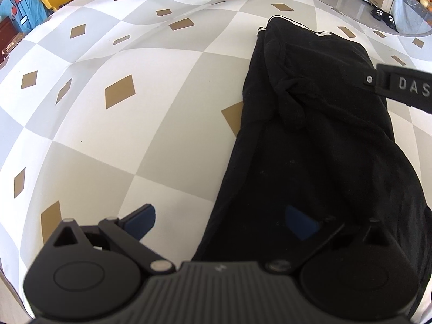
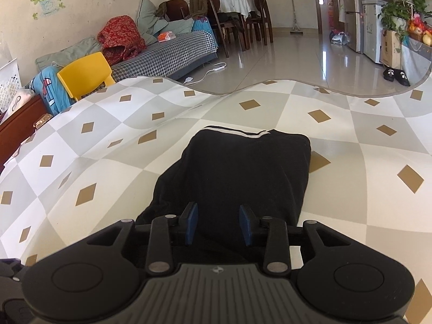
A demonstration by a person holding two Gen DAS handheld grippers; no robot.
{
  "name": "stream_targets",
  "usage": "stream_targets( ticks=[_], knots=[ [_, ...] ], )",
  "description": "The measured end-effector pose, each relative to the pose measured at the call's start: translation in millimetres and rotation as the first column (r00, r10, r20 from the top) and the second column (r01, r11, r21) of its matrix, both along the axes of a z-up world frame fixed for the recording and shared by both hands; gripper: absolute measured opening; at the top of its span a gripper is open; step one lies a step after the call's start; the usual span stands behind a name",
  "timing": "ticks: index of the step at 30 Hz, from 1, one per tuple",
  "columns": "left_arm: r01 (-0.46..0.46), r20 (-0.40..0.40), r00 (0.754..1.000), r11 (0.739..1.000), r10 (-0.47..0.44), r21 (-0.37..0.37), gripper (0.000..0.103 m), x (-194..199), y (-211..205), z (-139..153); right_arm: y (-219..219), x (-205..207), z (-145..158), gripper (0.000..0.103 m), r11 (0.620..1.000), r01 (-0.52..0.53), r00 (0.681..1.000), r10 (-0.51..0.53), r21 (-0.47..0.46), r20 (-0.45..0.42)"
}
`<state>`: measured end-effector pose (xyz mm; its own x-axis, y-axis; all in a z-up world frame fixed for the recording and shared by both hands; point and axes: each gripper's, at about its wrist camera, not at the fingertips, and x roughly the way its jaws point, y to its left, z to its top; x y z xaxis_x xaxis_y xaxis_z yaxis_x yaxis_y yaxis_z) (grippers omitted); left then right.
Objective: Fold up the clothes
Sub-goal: 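Open the right tool and lift it off the folded shirt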
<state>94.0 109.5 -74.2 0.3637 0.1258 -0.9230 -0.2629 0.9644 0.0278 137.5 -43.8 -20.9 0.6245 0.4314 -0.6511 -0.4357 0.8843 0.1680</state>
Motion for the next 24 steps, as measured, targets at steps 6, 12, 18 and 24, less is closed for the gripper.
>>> stream_targets(
  ticks=[6,12,18,24],
  knots=[
    [0.034,0.012,0.999,0.999,-0.034,0.022,0.103,-33.9,0.4,15.3,-21.5,-16.9,0.2,0.035,1.0,0.027,0.999,-0.027,-0.009,-0.028],
    [0.053,0.012,0.999,0.999,-0.053,0.014,0.103,-39.1,-9.4,17.1,-41.9,-33.2,-1.6,0.036,0.998,0.058,0.996,-0.059,-0.008,-0.06],
    [0.051,0.012,0.999,0.999,-0.051,-0.008,0.103,-41.3,-20.1,22.2,-71.7,-56.9,-1.1,0.036,0.995,0.102,0.991,-0.103,-0.016,-0.08],
    [0.056,0.017,0.998,0.998,-0.056,-0.011,0.103,-41.9,-24.9,23.2,-116.7,-86.4,-1.6,0.037,0.981,0.191,0.977,-0.193,-0.027,-0.086]
  ],
)
